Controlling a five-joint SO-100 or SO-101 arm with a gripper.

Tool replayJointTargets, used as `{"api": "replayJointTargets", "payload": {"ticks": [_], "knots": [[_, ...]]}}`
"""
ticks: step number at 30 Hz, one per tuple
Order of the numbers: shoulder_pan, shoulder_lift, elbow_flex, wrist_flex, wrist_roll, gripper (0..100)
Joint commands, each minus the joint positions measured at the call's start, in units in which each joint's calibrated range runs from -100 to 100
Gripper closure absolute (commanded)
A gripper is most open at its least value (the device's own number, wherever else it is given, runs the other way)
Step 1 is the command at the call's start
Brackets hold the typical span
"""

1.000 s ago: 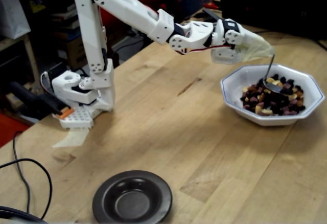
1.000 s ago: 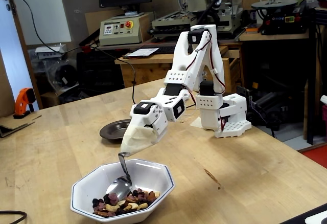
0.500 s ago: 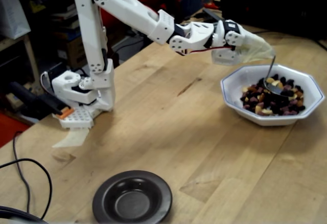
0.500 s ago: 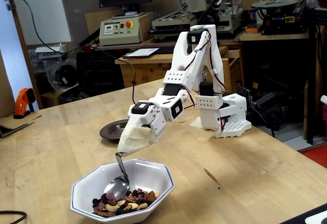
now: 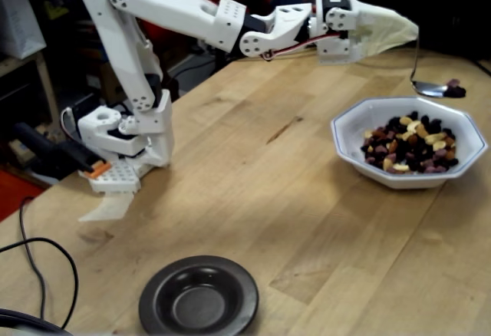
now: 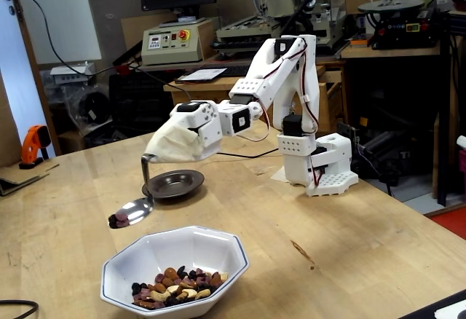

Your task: Use spoon to transfer food from the white bowl to brown plate

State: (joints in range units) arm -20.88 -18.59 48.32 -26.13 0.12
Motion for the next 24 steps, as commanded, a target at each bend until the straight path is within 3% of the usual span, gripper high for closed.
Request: {"api": "replayJointTargets", "payload": {"ticks": [1, 24], "knots": [[3.17, -5.33, -0.71, -0.03, 0.10, 96], [21.99, -6.87, -0.62, -0.03, 0.10, 96]]}}
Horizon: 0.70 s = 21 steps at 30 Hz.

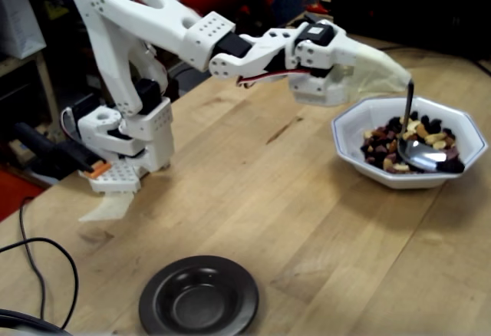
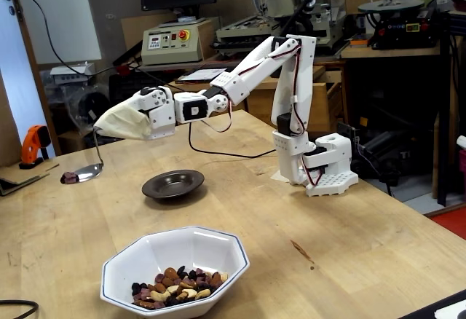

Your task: Use spoon to transfer food from the white bowl to brown plate

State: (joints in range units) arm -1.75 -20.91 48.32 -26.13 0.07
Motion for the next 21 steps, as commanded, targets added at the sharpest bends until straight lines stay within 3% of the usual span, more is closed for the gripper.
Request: {"api": "replayJointTargets", "payload": {"ticks": [1, 21], "knots": [[3.38, -4.55, -0.62, -0.03, 0.15, 96], [14.34, -4.55, -0.53, -0.03, 0.15, 96]]}}
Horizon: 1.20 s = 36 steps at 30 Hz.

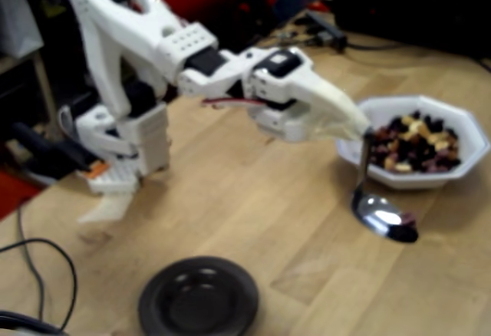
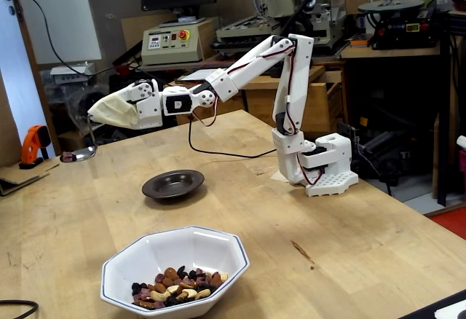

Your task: Use spoon to transfer food from the white bowl to brown plate

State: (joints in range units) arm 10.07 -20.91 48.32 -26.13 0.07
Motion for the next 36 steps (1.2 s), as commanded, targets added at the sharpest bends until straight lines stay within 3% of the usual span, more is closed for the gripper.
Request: {"api": "replayJointTargets", "payload": {"ticks": [1, 36], "knots": [[2.96, -4.55, -0.53, -0.03, 0.15, 96], [22.89, -4.64, 3.01, -0.03, 0.20, 96]]}}
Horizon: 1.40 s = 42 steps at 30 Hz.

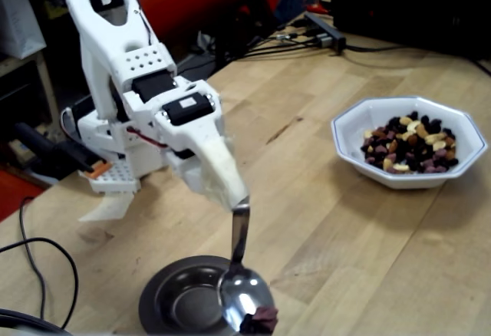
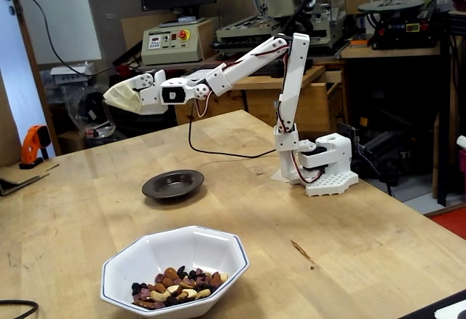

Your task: Use spoon to transfer food from the white bowl to brown plate

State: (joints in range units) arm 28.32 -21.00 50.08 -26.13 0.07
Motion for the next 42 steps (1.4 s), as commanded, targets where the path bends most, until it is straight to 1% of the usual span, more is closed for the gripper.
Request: {"api": "replayJointTargets", "payload": {"ticks": [1, 13, 20, 42], "knots": [[4.72, -4.81, 2.48, -0.03, 0.20, 96], [4.27, -21.49, 16.38, -0.03, 0.20, 96], [4.57, -26.03, 23.19, -0.03, 0.20, 96], [4.64, -42.20, 37.00, 0.05, 0.20, 96]]}}
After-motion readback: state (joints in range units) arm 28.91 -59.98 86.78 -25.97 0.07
